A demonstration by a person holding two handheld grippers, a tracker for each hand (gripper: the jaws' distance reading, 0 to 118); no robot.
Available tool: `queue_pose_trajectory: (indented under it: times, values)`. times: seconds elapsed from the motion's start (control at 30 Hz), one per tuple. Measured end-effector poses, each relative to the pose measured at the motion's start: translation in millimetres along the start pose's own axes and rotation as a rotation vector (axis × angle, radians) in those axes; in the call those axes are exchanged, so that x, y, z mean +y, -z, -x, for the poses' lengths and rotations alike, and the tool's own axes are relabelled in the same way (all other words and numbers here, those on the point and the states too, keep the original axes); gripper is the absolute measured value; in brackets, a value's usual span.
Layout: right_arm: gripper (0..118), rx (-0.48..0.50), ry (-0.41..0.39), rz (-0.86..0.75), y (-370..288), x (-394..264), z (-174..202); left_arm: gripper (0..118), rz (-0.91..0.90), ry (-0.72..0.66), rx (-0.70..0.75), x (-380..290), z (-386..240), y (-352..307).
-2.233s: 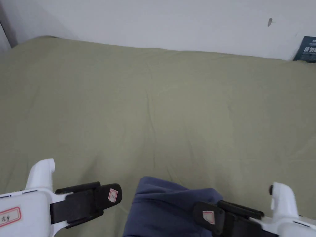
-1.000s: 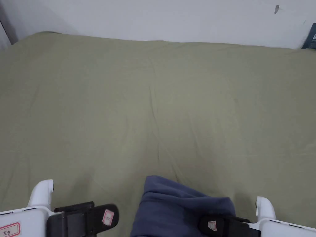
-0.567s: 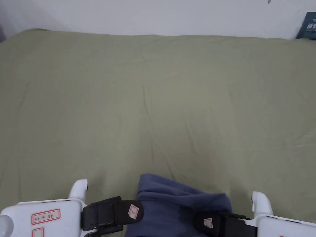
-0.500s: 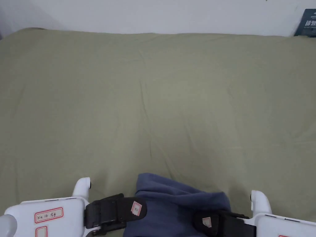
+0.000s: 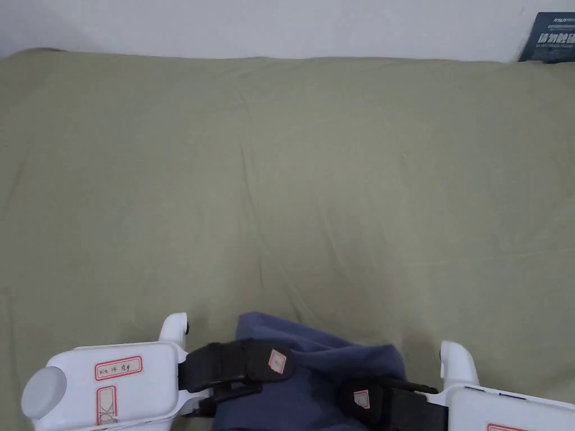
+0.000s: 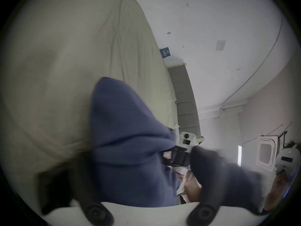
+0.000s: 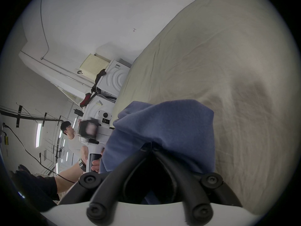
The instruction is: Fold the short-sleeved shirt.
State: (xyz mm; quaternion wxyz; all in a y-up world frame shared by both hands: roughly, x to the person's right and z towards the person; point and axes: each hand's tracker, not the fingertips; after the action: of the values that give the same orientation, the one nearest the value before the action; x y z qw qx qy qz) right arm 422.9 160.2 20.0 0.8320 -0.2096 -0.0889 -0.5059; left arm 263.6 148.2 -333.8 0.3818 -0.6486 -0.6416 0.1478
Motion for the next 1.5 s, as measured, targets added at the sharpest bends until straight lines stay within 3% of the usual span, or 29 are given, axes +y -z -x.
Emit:
queue_pose_trajectory:
  times: [0.07,0.17,0.23,0.47,0.63,0.87,1.2,1.5]
  values:
    - [0,0.000,0.001,-0.006,-1,0,0,24,0.019,0.022,0.160,-9,9,0]
    - [0,-0.008,-0.013,-0.002,1,-1,4,23,-0.033,-0.093,-0.012,-14,19,-1]
    - [0,-0.024,-0.012,0.001,2,1,5,23,-0.037,0.004,0.051,-15,12,1]
    - [0,-0.066,-0.108,-0.011,-32,9,26,24,-0.036,-0.006,0.065,-10,11,-3]
    - [0,-0.307,-0.343,-0.100,-94,12,63,24,-0.045,-0.006,0.056,-12,12,-4]
    - [0,-0.511,-0.600,-0.342,-179,-12,141,24,-0.065,0.017,0.078,-15,8,-3]
    - [0,-0.501,-0.659,-0.394,-202,-41,195,24,-0.070,0.100,0.145,-4,-2,-26]
    - [0,-0.408,-0.670,-0.302,-152,-46,205,24,-0.129,0.181,0.376,47,2,-174]
